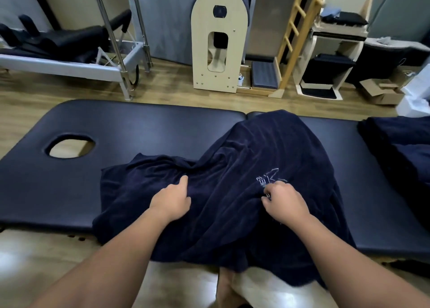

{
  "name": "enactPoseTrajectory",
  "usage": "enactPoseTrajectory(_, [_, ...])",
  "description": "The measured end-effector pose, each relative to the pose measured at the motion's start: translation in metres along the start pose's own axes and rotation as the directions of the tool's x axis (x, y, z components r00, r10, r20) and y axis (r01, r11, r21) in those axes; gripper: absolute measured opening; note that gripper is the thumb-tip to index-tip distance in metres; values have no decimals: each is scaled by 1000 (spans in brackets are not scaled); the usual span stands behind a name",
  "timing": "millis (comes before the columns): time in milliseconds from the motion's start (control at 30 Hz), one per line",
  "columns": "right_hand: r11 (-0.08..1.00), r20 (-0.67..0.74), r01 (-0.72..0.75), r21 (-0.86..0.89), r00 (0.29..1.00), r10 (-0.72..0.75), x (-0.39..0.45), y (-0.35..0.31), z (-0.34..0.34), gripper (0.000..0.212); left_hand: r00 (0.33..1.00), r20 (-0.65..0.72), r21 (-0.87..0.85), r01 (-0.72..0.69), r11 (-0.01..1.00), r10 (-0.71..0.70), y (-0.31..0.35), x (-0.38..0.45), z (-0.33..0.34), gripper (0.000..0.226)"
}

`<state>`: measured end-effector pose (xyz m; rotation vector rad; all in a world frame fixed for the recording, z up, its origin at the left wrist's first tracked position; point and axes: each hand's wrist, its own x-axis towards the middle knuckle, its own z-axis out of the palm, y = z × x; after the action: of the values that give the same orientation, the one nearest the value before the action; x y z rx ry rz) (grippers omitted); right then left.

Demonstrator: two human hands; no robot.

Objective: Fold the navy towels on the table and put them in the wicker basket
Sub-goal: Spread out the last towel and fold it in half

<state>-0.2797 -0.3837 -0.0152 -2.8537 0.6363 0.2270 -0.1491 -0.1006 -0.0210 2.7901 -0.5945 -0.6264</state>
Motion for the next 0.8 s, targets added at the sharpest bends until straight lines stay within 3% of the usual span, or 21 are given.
enactPoseTrajectory(133, [999, 59, 37, 39, 997, -40, 64, -3, 1, 27, 996, 9, -41, 92, 995, -92, 4, 45, -3, 76])
enactPoseTrajectory(267, [989, 109, 48, 142, 992, -64, 126, -5, 10, 42, 982, 37, -136, 189, 972, -186, 11, 87, -3, 83])
enactPoseTrajectory(333, [982, 146, 35, 184, 987, -63, 149, -7, 9, 48, 970, 43, -177, 243, 954, -239, 12, 101, -3, 76])
enactPoseTrajectory(467, [996, 214, 35, 86, 975, -53, 195, -10, 6, 62, 943, 62, -183, 333, 925, -327, 7, 129, -4, 26])
enactPoseTrajectory(600, [999, 300, -43, 18, 953, 35, 233, -16, -7, 95, 933, -36, -163, 348, 923, -358, -3, 162, -19, 28])
enactPoseTrajectory(700, [994, 360, -102, 39, 929, 81, 263, -20, -16, 108, 914, -118, -174, 365, 914, -388, -18, 200, -43, 19])
enactPoseTrajectory(800, [968, 444, -225, 115, 883, 153, 289, -17, -18, 111, 884, -97, -228, 427, 875, -457, -43, 239, -65, 17])
